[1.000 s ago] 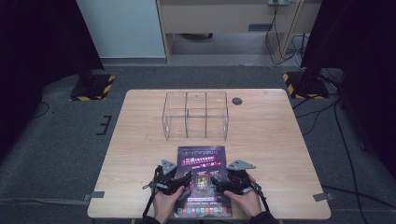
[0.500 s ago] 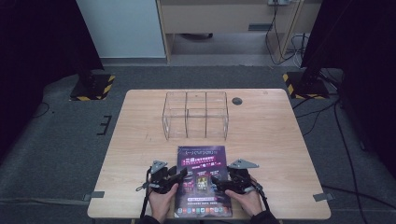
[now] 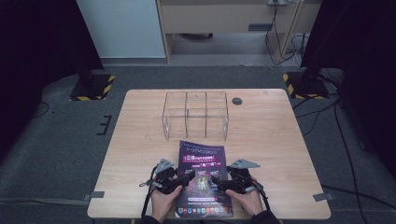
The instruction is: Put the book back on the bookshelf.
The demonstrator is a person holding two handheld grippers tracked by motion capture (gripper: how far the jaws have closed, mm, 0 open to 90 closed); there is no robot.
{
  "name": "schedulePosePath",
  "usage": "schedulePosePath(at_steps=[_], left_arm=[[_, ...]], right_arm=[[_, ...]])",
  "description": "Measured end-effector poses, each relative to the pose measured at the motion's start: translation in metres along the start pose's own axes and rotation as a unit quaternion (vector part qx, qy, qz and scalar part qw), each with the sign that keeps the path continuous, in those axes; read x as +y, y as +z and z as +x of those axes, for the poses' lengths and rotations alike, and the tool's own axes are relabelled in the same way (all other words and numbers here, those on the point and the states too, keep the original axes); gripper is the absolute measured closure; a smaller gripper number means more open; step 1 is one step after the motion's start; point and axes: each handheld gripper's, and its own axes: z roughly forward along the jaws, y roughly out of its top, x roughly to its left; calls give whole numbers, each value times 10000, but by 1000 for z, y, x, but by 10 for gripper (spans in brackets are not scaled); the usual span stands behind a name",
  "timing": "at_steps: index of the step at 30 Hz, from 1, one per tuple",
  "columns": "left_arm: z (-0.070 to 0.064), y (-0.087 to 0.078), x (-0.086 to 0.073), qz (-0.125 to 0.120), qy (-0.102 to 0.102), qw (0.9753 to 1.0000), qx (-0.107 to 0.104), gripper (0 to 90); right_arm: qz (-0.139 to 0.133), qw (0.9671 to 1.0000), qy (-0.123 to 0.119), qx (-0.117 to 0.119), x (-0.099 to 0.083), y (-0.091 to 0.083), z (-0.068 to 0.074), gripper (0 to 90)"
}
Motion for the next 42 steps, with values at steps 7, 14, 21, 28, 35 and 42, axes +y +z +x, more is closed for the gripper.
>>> schedulePosePath(at_steps=[7,14,21,28,35,42], left_arm=[[1,3,1,71,132,9997,214,469],[3,0,2,121,-3,9988,481,727],[-1,-4,5,10,143,9990,420,814],[-14,-13,15,-242,415,9985,246,845],[-22,-20,20,-453,481,9977,136,848],[-31,-32,30,-723,498,9961,-67,848]], right_arm=[[27,10000,-38,0,0,0,0,186],[5,10000,-40,-42,0,0,0,202],[21,9999,-97,-11,0,-1,-1,204],[-30,9999,-149,-28,1,-6,-6,190],[-160,9998,68,98,4,-12,-14,190],[-162,9994,92,286,6,-15,-14,178]])
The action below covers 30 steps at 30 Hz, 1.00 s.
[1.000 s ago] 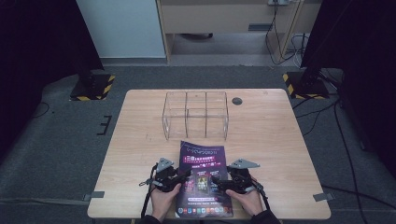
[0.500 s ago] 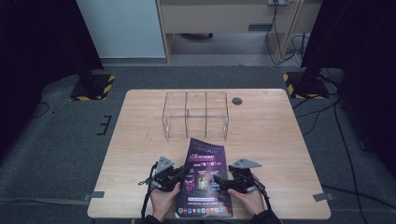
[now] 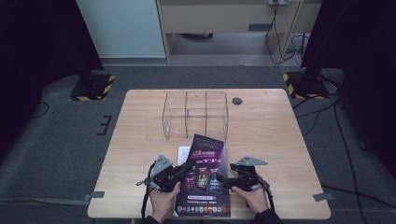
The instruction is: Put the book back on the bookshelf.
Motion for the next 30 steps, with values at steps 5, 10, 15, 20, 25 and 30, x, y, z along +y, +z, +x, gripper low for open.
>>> schedulePosePath(at_steps=[5,10,15,20,25,30], left_arm=[[0,-3,3,-21,-14,10000,-52,848],[-2,-4,4,-41,32,10000,-68,848],[-5,-7,7,-109,87,9998,-127,848],[-9,-11,11,-173,161,9996,-169,848],[-9,-11,11,-161,144,9996,-177,848],[-9,-11,10,-162,144,9996,-165,848]], right_arm=[[-40,9999,67,146,0,1,0,176],[-5,9996,69,264,0,3,1,174],[21,9994,77,335,-1,6,1,171],[31,9988,168,466,-1,8,1,163],[92,9974,317,645,-3,12,1,162],[179,9942,444,965,-4,19,0,166]])
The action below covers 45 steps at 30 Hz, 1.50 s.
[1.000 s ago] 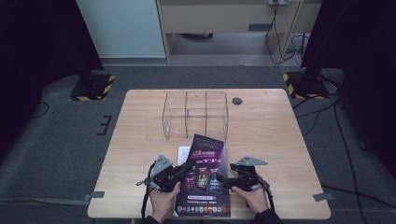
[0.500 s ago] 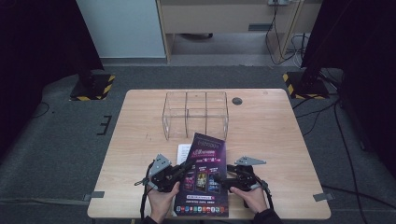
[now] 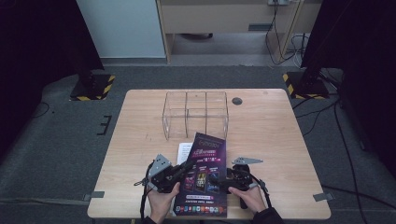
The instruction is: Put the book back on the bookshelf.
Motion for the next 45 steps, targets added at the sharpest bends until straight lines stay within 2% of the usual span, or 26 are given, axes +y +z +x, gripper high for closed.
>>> schedulePosePath(at_steps=[3,7,8,9,15,16,17,19,20,27,30,38,45], left_arm=[[-1,0,0,-11,10,10000,-4,848],[-1,1,-1,0,3,10000,-4,848],[-1,1,-1,2,4,10000,7,848],[0,1,-1,8,1,10000,12,848],[3,2,-4,37,-58,10000,53,847],[4,1,-4,38,-74,9999,65,847],[4,1,-4,38,-74,9999,65,847],[6,1,-5,32,-118,9999,75,847],[7,1,-5,35,-126,9999,87,847],[14,1,-7,82,-211,9996,186,846],[19,2,-9,132,-245,9993,263,844],[29,1,-14,161,-330,9985,407,840],[38,1,-18,304,-452,9977,396,774]], right_arm=[[26,9999,23,137,0,2,0,179],[69,9998,94,177,0,2,1,248],[78,9998,101,128,0,2,1,280],[130,9995,255,108,1,1,1,357],[194,9986,480,95,1,0,0,472],[158,9982,555,135,2,-2,0,550],[158,9982,555,135,2,-2,0,550],[122,9975,667,222,3,-5,0,606],[54,9971,698,309,3,-8,0,680],[-43,9961,780,419,4,-13,3,726],[-71,9968,676,431,6,-14,6,747],[-195,9964,673,477,10,-21,9,786],[-323,9960,639,541,15,-28,11,831]])
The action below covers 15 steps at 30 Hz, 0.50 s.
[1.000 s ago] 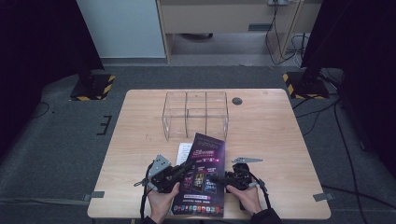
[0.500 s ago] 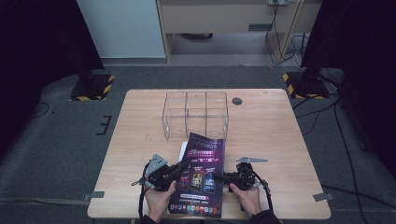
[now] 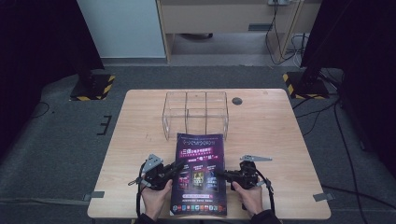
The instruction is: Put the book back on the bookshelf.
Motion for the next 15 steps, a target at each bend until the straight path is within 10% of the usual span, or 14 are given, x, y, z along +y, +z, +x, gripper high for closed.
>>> schedulePosePath(at_steps=[15], left_arm=[[17,-1,-1,154,116,9989,436,332]], right_arm=[[-148,9991,-402,26,14,-14,16,844]])
